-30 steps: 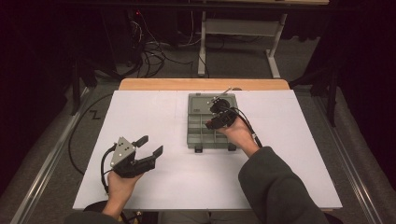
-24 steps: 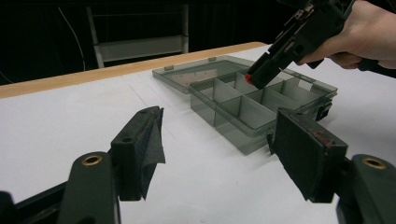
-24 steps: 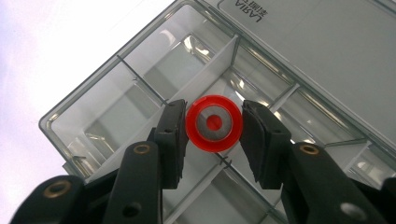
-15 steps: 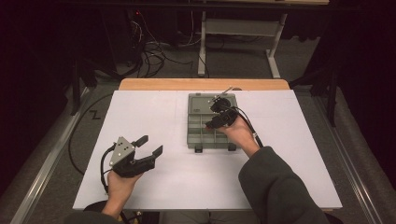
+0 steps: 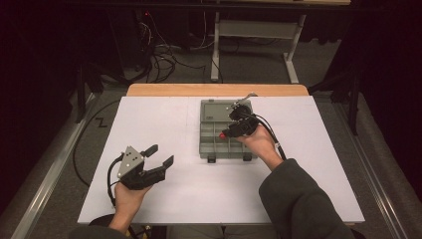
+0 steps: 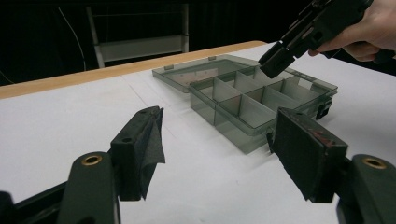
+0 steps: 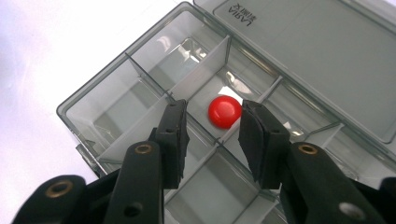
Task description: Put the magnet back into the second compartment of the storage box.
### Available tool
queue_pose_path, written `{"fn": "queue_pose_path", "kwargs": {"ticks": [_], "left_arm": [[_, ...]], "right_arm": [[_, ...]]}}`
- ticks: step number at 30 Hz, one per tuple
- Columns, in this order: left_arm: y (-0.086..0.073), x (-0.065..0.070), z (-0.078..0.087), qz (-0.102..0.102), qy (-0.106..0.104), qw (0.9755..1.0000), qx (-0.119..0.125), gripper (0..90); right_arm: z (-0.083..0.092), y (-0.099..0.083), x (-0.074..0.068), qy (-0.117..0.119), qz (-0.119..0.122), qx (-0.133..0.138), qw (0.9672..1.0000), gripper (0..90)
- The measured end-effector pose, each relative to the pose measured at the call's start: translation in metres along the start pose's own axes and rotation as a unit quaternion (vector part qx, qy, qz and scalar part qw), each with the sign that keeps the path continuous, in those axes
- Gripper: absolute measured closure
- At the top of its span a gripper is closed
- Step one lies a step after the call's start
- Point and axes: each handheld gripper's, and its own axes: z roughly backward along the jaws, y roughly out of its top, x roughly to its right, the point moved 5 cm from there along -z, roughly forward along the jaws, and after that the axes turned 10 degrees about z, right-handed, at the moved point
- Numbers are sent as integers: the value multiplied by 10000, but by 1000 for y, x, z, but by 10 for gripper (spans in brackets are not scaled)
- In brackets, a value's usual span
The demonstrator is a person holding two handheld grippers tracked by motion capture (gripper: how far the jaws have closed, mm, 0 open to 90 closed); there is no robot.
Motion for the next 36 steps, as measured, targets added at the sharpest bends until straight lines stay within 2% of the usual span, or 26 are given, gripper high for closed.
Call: {"fn": "queue_pose_path", "kwargs": {"ticks": [12,20,36], "left_arm": [[-1,0,-3,1,7,10000,-50,329],[0,1,-1,9,-33,10000,-4,331],[0,1,0,0,-34,10000,10,330]], "right_arm": [[10,-9,2,-1,6,147,9999,637],[16,-13,-7,30,83,189,9998,630],[28,-22,-4,-41,142,352,9993,630]]}}
